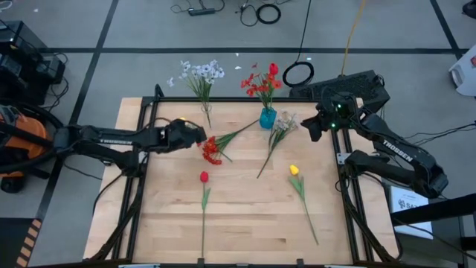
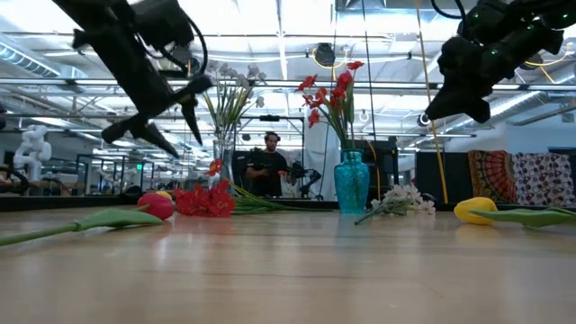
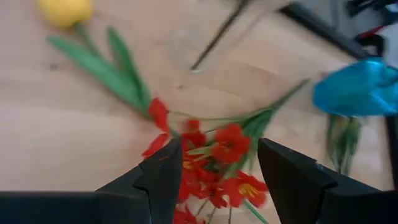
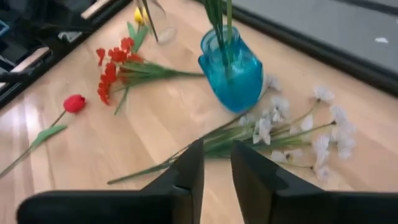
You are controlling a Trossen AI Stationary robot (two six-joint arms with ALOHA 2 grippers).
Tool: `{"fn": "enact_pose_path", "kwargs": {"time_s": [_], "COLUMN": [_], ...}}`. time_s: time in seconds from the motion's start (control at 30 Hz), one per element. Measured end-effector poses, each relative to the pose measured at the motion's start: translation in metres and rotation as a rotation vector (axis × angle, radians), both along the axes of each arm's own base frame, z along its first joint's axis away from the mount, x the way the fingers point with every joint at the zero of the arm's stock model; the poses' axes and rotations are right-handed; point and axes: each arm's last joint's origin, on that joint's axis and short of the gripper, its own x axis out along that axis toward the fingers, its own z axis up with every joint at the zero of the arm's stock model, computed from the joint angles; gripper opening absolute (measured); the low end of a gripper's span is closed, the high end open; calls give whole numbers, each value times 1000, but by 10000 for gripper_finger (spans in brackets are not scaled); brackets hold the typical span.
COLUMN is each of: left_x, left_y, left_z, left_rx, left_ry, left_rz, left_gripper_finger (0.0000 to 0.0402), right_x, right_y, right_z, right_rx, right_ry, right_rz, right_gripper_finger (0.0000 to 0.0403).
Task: Sort flowers into vase by color
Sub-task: Put the top yellow flower into the transparent vase
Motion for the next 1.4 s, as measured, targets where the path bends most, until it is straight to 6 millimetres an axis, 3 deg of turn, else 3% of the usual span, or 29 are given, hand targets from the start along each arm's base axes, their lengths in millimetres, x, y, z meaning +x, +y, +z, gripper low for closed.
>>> {"fn": "enact_pose_path", "kwargs": {"time_s": [0.3, 0.63, 0.97, 1.23, 1.4], "left_x": [-6, -16, -19, -22, -24], "left_y": [42, 76, 95, 100, 98], "left_z": [-20, -44, -65, -76, -77], "left_rx": [-204, -370, -450, -497, -505], "left_ry": [37, 79, 104, 166, 202], "left_rz": [101, 200, 250, 194, 166], "left_gripper_finger": [214, 214, 214, 212, 169], "right_x": [0, 0, -1, -3, -3], "right_y": [0, 0, 2, 4, 4], "right_z": [0, 0, -3, -6, -6], "right_rx": [1, -14, 8, 29, 27], "right_ry": [1, 6, 33, 61, 63], "right_rz": [5, 16, 22, 29, 31], "right_gripper_finger": [43, 40, 40, 40, 40]}}
